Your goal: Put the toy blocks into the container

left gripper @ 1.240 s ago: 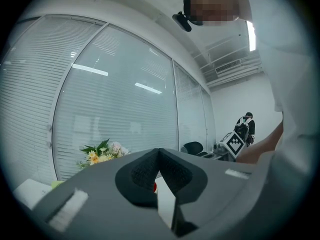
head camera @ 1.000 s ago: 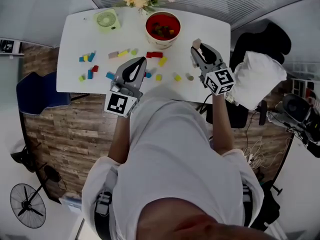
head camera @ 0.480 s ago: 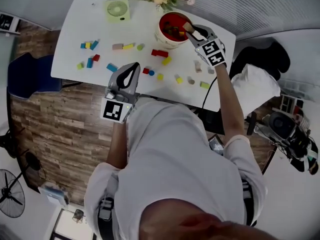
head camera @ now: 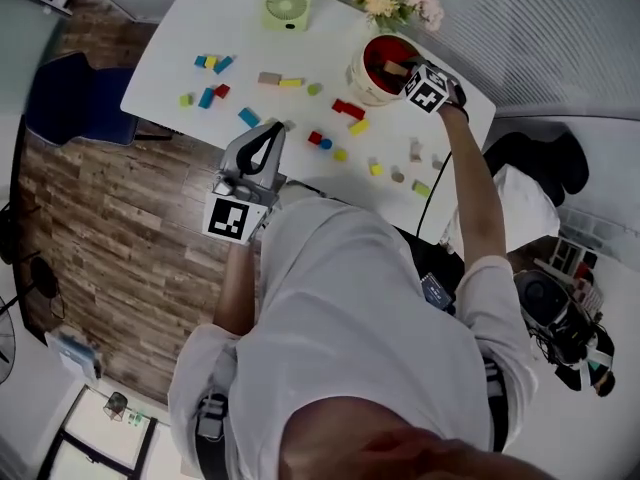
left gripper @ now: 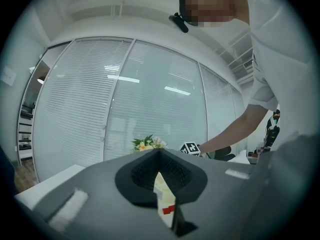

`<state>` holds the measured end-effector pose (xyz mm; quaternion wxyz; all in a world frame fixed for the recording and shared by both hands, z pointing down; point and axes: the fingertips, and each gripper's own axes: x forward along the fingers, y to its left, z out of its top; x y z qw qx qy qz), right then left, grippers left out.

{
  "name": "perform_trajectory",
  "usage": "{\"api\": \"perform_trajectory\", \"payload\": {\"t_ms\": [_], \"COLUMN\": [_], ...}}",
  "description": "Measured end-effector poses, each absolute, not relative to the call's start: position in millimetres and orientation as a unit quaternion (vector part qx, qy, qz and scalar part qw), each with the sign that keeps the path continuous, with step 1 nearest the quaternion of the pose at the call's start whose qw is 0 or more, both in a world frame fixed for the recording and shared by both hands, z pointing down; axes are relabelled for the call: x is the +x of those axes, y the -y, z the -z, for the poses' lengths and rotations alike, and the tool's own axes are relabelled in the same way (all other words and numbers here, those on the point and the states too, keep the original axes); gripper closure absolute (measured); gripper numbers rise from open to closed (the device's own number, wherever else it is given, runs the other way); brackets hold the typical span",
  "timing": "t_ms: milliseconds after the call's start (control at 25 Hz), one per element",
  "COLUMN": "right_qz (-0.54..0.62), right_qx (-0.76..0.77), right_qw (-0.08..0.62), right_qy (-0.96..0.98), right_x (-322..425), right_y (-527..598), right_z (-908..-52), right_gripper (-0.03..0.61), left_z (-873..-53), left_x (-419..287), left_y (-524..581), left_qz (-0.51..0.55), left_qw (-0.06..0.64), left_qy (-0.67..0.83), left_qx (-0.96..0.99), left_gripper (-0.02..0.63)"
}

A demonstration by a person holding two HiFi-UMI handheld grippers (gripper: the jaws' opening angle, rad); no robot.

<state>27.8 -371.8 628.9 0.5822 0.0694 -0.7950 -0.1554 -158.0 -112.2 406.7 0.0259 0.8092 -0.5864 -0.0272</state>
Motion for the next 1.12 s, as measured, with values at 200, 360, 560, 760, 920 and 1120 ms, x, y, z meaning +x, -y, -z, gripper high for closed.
{"api": "perform_trajectory", "payload": {"t_ms": [200,360,560,760,920,1120], "right_qz": [0.158,0.141,0.135,0.103,0.042,-0.037], "right_qx": [0.045,0.059,0.073,0.112,0.202,0.266], "right_qw": [0.612,0.61,0.593,0.512,0.38,0.189], "right_qy": [0.773,0.778,0.791,0.845,0.902,0.945], "right_x": [30.0,29.9,26.9,20.9,34.9,38.6], "right_y": [374.9,378.9,380.2,375.2,362.2,317.5], "right_z": [-644.0,-643.3,-636.8,-613.7,-565.9,-502.5], "right_gripper": [0.446,0.402,0.347,0.48,0.577,0.577], "left_z": [-404.7,-404.9,-404.7,-406.1,-409.4,-402.3], "left_x": [-159.6,-157.3,-154.1,-143.1,-125.5,-112.7], "left_y": [105.8,105.2,111.1,116.7,124.3,134.6], "left_qz": [0.026,0.024,0.016,-0.002,-0.01,0.004], "left_qw": [0.023,0.027,0.02,0.005,0.01,0.011], "left_qy": [0.592,0.588,0.578,0.561,0.537,0.519], "left_qx": [0.805,0.808,0.816,0.828,0.843,0.855], "left_gripper": [0.618,0.618,0.618,0.618,0.618,0.618]}}
